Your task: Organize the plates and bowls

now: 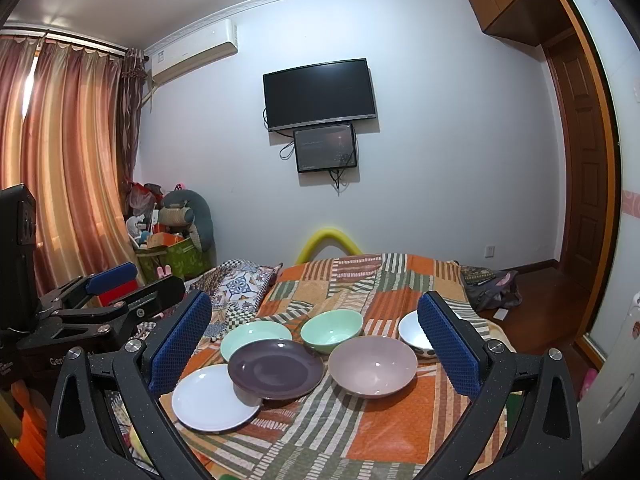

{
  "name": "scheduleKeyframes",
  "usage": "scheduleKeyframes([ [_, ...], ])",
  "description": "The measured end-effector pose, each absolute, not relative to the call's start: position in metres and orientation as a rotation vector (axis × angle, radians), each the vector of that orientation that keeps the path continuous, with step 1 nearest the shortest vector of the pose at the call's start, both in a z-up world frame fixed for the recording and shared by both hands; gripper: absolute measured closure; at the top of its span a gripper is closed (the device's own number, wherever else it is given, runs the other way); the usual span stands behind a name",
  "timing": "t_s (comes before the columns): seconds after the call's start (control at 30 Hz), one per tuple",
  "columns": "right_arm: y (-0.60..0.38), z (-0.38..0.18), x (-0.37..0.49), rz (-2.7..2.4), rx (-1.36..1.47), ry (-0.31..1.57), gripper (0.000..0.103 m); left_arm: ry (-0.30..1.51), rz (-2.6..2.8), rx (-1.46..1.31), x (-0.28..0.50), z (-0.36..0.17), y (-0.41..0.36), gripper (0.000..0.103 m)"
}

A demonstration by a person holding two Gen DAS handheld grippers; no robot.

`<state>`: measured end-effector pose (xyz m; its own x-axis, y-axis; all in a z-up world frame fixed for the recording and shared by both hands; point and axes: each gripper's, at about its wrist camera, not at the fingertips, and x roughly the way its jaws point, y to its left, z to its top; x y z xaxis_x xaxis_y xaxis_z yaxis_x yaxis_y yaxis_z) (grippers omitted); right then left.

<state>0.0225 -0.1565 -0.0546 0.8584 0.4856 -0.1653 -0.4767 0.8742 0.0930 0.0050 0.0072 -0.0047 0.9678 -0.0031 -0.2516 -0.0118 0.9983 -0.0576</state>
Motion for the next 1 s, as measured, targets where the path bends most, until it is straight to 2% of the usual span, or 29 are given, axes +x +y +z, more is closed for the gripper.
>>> scheduleKeyframes([
  [1.0,-0.1565,-0.0503,0.0210,0.505,0.048,0.186,0.000,0.255,-0.004,-0.057,0.0040,-0.0060,0.0061,0.000],
])
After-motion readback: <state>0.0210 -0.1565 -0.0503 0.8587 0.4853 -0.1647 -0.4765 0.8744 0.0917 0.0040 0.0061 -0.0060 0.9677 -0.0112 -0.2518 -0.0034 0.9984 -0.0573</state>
